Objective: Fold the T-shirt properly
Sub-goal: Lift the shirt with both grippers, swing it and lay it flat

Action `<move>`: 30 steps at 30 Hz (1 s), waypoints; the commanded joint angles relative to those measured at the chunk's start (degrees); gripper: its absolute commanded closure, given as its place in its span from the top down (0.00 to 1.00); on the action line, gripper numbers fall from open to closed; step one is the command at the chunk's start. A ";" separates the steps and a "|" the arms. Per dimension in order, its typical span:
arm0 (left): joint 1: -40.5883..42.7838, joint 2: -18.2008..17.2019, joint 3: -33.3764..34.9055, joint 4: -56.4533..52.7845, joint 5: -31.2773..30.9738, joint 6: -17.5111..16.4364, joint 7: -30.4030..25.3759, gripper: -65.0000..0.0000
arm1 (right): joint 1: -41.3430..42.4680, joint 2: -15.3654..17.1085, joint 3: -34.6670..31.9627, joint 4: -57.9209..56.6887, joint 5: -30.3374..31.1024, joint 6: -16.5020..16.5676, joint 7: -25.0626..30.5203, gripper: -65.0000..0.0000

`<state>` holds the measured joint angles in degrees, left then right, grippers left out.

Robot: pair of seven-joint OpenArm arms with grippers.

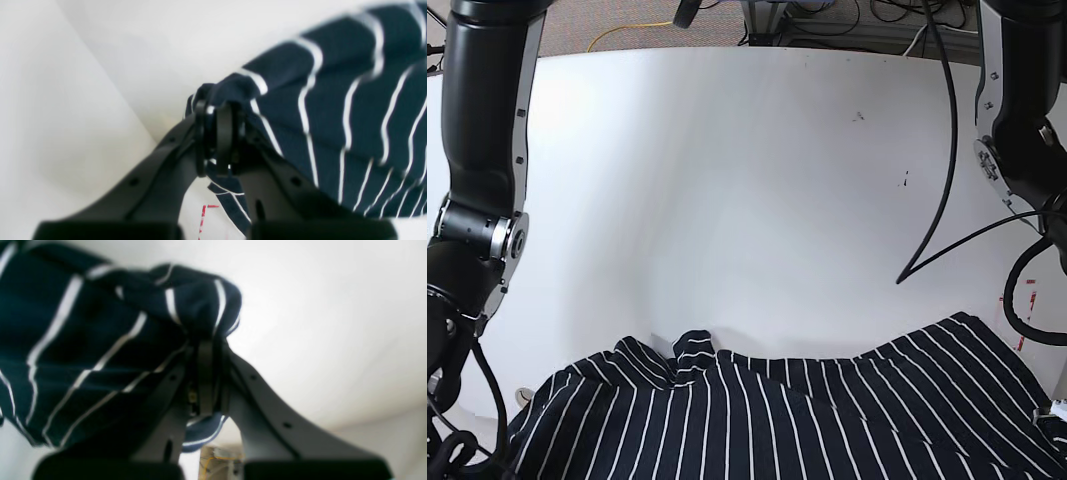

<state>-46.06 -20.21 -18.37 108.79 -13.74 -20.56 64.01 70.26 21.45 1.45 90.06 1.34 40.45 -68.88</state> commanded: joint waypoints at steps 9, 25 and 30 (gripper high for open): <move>7.87 0.73 -0.13 0.61 -0.20 0.12 0.04 0.00 | -18.61 1.45 7.38 18.38 -0.86 -0.45 -3.60 0.00; 37.84 1.53 -5.06 3.95 -0.20 -6.04 0.12 0.00 | -53.42 -7.78 23.82 26.64 -0.68 -0.45 -3.25 0.00; 46.63 1.44 -8.84 3.95 -0.02 -10.34 0.12 0.00 | -59.84 -9.72 27.16 26.64 -0.68 -0.45 -3.16 0.00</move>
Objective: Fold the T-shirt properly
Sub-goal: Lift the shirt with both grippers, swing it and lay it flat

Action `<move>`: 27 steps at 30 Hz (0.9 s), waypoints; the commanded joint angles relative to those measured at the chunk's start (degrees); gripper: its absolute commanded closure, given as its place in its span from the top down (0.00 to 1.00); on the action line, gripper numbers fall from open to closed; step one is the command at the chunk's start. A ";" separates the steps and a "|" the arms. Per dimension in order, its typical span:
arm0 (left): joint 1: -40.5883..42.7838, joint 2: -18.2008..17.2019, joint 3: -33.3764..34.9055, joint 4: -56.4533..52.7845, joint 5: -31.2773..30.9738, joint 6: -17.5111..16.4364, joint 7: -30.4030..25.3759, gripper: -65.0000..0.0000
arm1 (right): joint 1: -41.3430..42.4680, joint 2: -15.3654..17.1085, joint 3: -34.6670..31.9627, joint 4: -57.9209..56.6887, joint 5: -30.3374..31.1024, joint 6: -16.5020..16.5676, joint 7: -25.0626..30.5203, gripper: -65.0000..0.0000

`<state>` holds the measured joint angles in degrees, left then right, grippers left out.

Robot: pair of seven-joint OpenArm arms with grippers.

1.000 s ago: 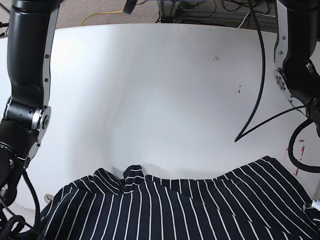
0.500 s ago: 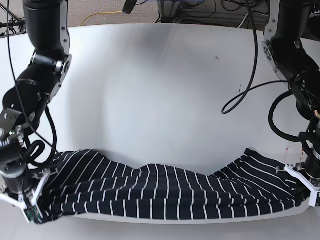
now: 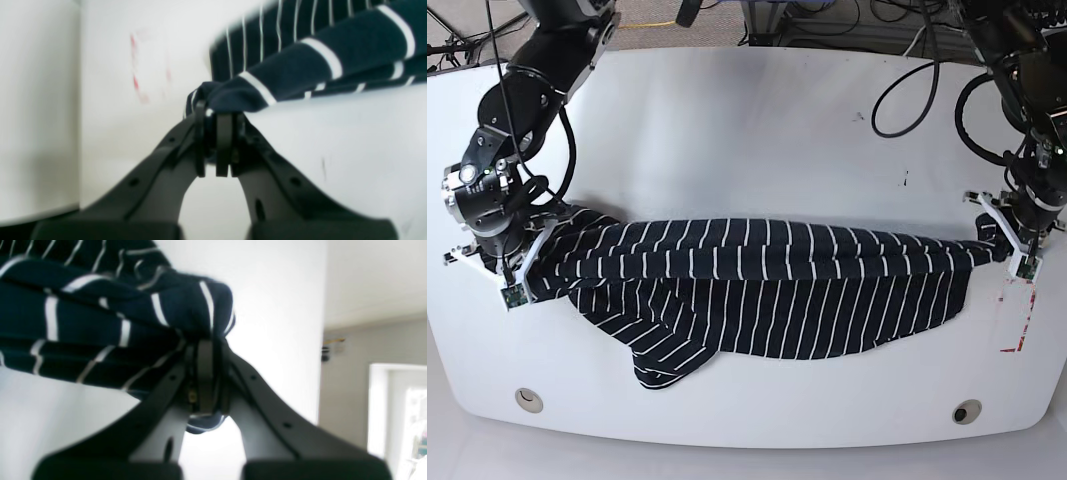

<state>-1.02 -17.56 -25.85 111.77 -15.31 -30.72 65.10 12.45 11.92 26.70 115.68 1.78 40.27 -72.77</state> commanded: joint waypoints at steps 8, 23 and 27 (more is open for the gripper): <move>11.87 -0.86 -3.65 0.89 1.64 -1.41 -0.97 0.00 | -9.59 -3.97 4.29 1.03 -1.03 -0.27 0.73 0.00; 22.16 -1.30 -3.65 0.63 1.82 -1.50 -1.14 0.00 | -26.03 -8.27 4.38 0.94 0.81 -0.27 3.37 0.00; 24.36 -1.30 -3.65 0.54 1.82 -1.50 -1.14 0.00 | -29.81 -8.27 4.38 0.85 2.48 -0.27 3.54 0.00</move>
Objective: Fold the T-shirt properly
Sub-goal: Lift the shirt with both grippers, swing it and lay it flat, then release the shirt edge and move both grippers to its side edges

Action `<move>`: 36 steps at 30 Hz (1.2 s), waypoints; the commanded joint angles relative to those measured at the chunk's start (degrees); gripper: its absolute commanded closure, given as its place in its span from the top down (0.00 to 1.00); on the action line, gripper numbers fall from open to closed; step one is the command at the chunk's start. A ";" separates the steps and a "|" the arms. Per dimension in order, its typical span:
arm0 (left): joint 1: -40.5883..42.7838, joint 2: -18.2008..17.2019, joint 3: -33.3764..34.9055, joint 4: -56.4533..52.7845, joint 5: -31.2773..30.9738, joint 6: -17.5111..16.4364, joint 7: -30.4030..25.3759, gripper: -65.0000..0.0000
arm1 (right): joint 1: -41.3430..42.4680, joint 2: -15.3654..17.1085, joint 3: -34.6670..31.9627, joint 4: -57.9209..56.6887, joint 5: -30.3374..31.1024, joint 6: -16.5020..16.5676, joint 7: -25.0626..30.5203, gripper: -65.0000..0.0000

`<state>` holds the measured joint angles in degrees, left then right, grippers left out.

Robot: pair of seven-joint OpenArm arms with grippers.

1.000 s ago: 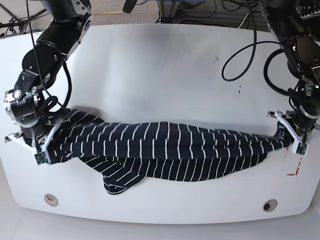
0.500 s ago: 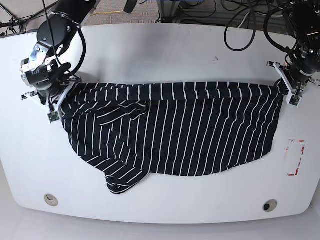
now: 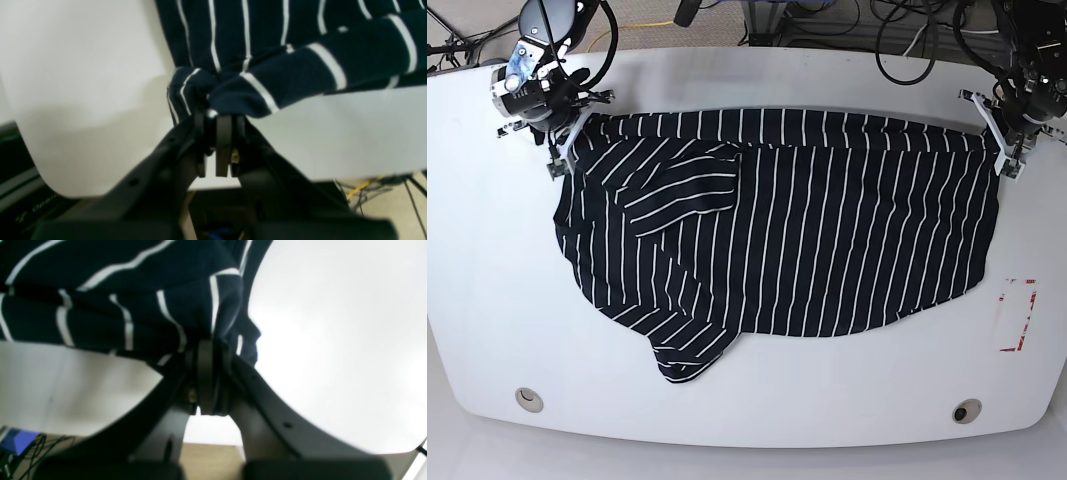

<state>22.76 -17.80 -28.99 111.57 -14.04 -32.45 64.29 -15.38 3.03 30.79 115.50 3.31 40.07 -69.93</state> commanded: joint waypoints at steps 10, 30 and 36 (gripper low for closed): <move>4.88 -4.31 -0.50 0.74 0.55 0.23 -0.34 0.00 | -6.56 0.97 0.29 0.85 0.69 -0.07 0.70 0.00; 3.04 -4.31 -0.94 1.18 0.02 -0.92 2.39 0.87 | -6.56 0.80 4.42 1.02 4.21 -0.07 0.70 0.83; -2.59 -3.69 -5.25 1.27 0.02 -7.55 5.64 0.87 | -6.47 2.47 8.03 1.11 11.68 -0.07 -0.18 0.77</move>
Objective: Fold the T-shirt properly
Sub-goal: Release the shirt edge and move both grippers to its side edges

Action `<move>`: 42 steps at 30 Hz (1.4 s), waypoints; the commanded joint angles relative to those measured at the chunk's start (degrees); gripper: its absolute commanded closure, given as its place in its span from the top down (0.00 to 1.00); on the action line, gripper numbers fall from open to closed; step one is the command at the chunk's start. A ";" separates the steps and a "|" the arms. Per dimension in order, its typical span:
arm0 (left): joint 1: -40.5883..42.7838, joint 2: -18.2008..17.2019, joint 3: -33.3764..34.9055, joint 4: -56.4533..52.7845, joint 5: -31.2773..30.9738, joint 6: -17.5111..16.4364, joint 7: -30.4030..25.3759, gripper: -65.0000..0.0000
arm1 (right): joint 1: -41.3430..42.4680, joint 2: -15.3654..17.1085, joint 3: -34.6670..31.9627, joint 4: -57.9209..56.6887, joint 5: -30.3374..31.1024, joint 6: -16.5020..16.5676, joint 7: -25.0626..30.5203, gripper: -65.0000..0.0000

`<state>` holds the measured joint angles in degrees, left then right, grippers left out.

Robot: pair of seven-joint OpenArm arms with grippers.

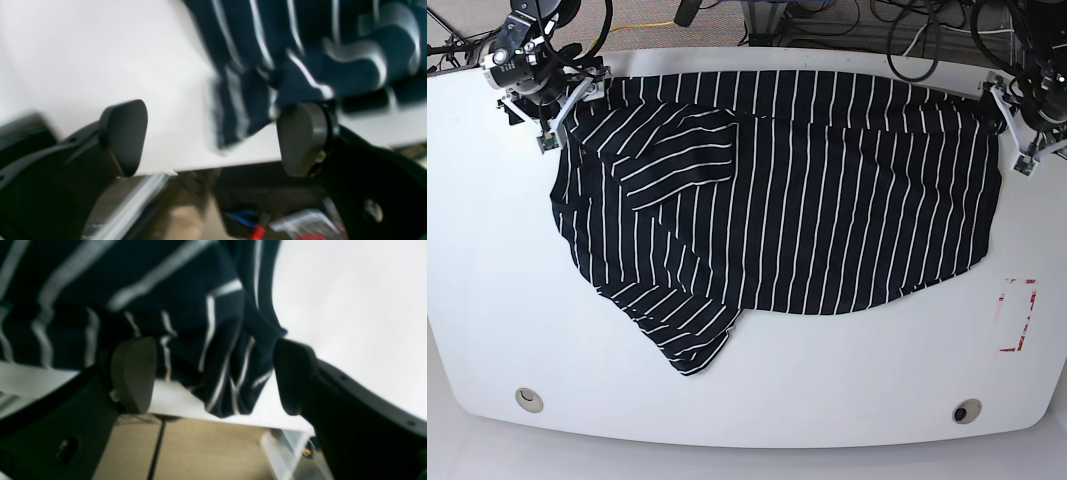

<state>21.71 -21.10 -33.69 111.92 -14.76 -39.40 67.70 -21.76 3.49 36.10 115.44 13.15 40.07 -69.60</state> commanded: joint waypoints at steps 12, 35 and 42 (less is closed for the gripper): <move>-15.87 2.42 -8.02 0.39 1.27 -0.60 6.80 0.81 | 5.28 4.91 7.29 1.00 10.98 -0.07 -1.74 0.77; -38.64 3.56 -0.37 -37.24 1.27 1.90 -13.42 0.81 | 26.46 6.67 0.25 -10.51 -2.64 -0.07 -1.30 0.77; -40.66 2.42 -0.20 -46.56 1.27 3.75 -20.62 0.81 | 26.73 6.67 0.17 -11.04 -2.64 -0.07 -1.21 0.77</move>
<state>-17.37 -16.58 -33.89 65.60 -12.64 -35.77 49.56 3.90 9.23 36.12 103.48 10.26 40.07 -72.03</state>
